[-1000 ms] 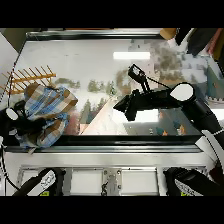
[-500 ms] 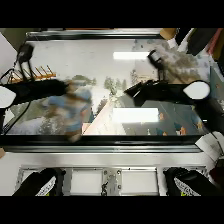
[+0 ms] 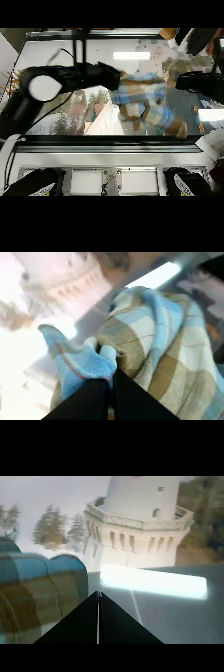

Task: Fold the clothes and pants, and hang the long-sleeved shirts on hangers.

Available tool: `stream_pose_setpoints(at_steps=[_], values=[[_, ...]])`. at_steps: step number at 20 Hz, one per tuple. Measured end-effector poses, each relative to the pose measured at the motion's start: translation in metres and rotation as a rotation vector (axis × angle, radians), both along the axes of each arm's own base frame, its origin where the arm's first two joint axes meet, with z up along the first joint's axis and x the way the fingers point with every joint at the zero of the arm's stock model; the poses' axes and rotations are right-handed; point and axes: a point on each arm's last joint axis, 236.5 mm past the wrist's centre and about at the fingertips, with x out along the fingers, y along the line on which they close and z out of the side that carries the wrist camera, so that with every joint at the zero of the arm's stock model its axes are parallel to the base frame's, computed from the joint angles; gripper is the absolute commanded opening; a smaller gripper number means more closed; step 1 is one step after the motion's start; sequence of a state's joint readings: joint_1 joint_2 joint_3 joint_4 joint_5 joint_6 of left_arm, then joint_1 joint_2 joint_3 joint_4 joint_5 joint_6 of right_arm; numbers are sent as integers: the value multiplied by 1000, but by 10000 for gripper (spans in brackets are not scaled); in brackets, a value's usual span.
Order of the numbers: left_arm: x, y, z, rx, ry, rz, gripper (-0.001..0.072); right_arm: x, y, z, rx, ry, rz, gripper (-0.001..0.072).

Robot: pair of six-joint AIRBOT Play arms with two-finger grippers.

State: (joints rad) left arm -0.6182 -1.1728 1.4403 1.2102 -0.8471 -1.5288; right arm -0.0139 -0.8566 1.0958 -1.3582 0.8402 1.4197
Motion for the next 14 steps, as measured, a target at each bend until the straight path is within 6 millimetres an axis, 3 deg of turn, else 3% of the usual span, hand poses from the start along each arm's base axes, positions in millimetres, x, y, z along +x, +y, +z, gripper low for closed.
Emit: stream_pose_setpoints(at_steps=[1,2,3,4,5,10,12,14], values=[[2,2,-26,35,55,5,458,-2,-7,-4,-3,22,-22,29],[3,8,-53,68,116,19,720,-4,-11,-8,-6,38,-36,35],[5,18,-84,106,191,46,711,-5,-14,-13,-4,58,-47,184],[7,28,-105,125,251,76,712,-5,-16,-18,-7,78,-54,489],[10,40,-121,137,297,108,712,-6,-18,-24,-11,102,-58,700],[32,99,-172,148,448,276,712,-16,-23,-74,-10,291,-66,704],[37,108,-190,137,510,306,711,-23,-28,-109,4,400,-82,704],[40,105,-207,106,567,301,711,-32,-29,-149,58,512,-107,704]])
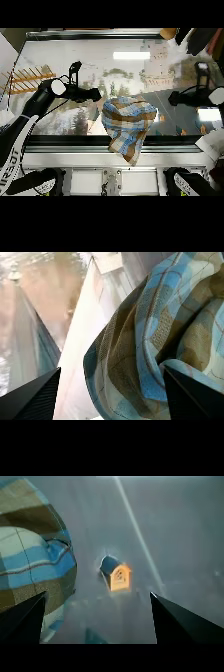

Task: Fold the clothes and pants, and hang the long-sleeved shirts on hangers.

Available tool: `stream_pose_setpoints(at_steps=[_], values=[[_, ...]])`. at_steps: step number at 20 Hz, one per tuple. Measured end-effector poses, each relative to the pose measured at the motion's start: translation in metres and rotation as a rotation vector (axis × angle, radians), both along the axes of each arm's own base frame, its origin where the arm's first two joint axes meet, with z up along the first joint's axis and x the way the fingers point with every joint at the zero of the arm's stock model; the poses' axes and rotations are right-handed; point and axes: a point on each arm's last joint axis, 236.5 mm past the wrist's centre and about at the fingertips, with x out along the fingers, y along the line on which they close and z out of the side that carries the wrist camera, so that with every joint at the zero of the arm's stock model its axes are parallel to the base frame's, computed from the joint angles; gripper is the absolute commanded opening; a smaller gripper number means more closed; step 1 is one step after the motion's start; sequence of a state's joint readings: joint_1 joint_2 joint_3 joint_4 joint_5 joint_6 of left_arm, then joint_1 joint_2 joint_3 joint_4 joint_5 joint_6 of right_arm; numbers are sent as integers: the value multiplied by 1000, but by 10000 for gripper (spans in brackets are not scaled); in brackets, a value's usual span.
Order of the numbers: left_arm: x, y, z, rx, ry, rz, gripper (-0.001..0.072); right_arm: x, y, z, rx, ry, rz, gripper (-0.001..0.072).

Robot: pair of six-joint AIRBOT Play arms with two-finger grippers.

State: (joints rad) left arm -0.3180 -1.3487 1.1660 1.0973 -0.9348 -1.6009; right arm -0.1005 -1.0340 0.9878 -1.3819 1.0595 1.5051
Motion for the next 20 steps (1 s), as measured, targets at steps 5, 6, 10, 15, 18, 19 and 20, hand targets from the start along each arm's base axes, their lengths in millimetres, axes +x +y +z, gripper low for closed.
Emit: stream_pose_setpoints(at_steps=[5,6,10,15,18,19,20], values=[[21,-32,-20,-143,85,-19,711,-11,17,-84,194,176,-103,704],[26,-41,-23,-166,99,-29,711,-12,23,-94,225,193,-109,704],[40,-67,-46,-204,162,-71,711,-8,50,-124,342,235,-95,704],[45,-91,-81,-217,256,-121,613,-8,72,-140,393,258,-54,563],[46,-101,-94,-220,293,-129,7,-7,77,-142,400,257,-44,222],[46,-103,-97,-220,304,-132,11,-6,78,-142,403,256,-44,50],[46,-104,-99,-221,313,-132,11,-6,78,-142,402,254,-43,17]])
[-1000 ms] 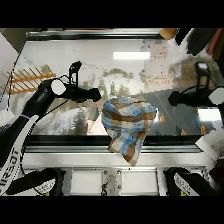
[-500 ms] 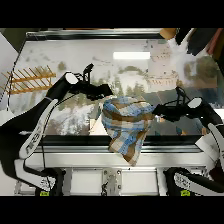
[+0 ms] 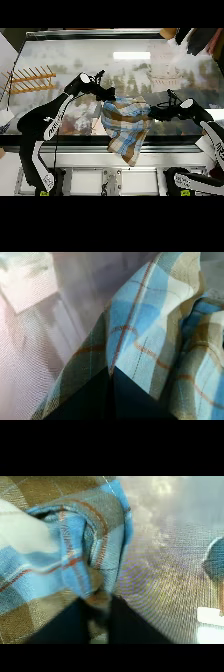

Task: Fold the clothes and pants, and hang the long-sleeved shirts on hangers.

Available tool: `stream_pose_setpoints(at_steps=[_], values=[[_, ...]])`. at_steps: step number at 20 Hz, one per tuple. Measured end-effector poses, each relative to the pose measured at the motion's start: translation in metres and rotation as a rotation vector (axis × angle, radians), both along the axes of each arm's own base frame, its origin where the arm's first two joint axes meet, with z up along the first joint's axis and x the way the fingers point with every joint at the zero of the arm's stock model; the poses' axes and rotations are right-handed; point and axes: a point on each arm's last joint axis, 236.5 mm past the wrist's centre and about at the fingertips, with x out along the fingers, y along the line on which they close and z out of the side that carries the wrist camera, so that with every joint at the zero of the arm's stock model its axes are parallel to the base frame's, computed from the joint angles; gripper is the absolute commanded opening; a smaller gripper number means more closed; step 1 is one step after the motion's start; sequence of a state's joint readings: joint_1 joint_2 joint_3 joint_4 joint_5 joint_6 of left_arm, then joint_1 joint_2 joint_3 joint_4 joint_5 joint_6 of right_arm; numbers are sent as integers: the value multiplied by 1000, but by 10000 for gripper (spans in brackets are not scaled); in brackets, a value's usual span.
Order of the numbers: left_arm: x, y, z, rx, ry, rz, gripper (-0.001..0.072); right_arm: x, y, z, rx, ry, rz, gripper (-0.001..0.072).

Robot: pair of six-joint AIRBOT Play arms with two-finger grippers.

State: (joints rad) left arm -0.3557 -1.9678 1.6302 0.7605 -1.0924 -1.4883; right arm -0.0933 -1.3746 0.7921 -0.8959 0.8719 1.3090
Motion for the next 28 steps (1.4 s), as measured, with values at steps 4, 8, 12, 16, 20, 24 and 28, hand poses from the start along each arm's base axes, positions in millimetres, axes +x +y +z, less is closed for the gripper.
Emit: stream_pose_setpoints(at_steps=[4,8,12,16,20,24,28], values=[[20,6,28,-25,-42,18,10,14,-6,23,-30,-78,19,15],[71,37,172,-94,-355,78,10,59,-28,146,-130,-385,52,15],[55,81,357,-160,-751,138,10,60,-35,332,-222,-802,46,15],[-5,113,460,-185,-1013,197,11,10,-31,449,-275,-1075,19,16],[-37,120,467,-180,-1060,215,11,-18,-29,479,-281,-1134,-1,16],[-30,107,424,-165,-990,210,11,-7,-28,460,-257,-1055,10,17],[2,101,369,-135,-883,228,11,15,-28,418,-239,-933,39,17]])
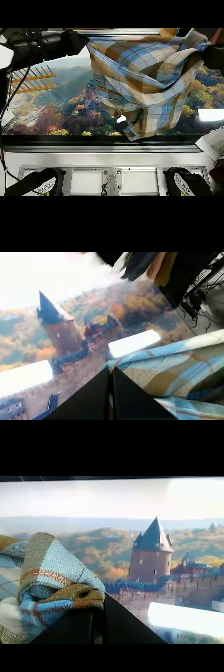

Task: Fold the clothes and pants, and hang the long-sleeved shirts on hangers.

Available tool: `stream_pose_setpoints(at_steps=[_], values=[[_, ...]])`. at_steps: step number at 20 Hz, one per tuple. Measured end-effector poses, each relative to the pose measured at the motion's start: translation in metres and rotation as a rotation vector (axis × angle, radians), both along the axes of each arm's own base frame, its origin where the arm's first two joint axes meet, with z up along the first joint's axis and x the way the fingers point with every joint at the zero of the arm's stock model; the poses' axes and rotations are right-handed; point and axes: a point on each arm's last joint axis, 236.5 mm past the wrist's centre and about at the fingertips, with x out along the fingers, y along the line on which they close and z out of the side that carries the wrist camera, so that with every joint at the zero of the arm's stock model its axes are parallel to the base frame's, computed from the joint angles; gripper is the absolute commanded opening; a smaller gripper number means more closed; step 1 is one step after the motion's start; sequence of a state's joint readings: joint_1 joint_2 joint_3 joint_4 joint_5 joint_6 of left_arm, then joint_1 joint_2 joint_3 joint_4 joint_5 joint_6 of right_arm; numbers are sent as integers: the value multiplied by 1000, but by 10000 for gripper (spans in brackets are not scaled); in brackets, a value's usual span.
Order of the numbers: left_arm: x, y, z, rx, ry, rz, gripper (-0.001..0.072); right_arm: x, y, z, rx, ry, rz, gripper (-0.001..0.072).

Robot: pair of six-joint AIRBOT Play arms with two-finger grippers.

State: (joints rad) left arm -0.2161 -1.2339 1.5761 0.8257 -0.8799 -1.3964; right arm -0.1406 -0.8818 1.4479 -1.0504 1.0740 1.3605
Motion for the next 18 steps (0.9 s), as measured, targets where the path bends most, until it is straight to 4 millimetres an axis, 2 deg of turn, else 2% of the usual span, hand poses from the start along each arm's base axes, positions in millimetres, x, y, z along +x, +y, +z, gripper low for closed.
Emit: stream_pose_setpoints(at_steps=[1,2,3,4,8,10,12,15,18], values=[[8,1,-13,3,30,5,11,2,-1,-16,-8,40,1,25],[14,3,-29,10,70,5,11,2,-3,-33,-19,82,2,131],[18,5,-46,24,110,1,11,1,-6,-53,-34,129,-2,415],[22,8,-65,58,151,-2,10,-2,-10,-78,-54,190,-8,649],[14,4,-142,191,340,-86,11,-24,-4,-169,-28,419,25,660],[10,5,-179,270,418,-105,11,-32,0,-203,0,510,34,660],[8,7,-205,329,472,-113,11,-34,0,-229,14,571,27,660],[11,14,-235,387,529,-104,11,-21,1,-259,48,620,10,660],[14,25,-252,413,565,-88,11,12,-4,-283,96,613,-43,661]])
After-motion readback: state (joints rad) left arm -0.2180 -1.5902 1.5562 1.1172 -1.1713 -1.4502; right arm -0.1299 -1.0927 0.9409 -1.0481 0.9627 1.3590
